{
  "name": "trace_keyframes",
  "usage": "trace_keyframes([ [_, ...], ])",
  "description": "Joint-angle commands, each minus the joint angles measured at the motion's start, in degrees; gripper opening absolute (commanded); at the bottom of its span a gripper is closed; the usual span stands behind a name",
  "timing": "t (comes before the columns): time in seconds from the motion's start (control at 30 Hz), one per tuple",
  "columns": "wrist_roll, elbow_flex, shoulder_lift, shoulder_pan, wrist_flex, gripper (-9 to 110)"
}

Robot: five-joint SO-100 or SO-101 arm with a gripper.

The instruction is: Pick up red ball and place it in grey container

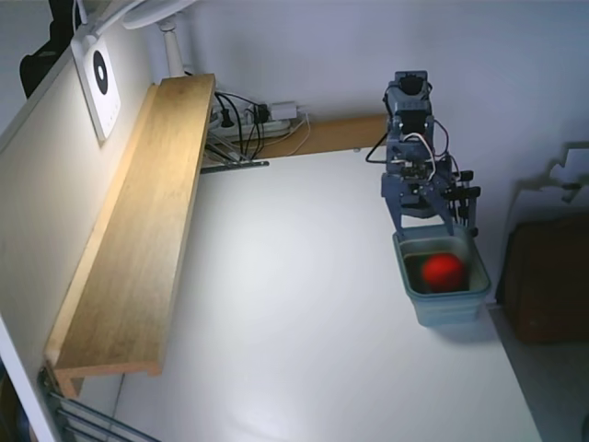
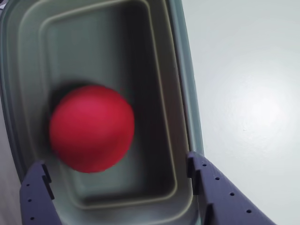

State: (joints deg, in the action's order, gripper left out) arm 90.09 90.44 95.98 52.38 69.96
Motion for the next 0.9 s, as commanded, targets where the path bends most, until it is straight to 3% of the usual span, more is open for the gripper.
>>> trace_keyframes([
  [0.0,-0.1,-0.9,4.9,-2.2,1.2,36],
  [0.87,-0.1,-6.1,11.9,-32.6,12.1,21],
])
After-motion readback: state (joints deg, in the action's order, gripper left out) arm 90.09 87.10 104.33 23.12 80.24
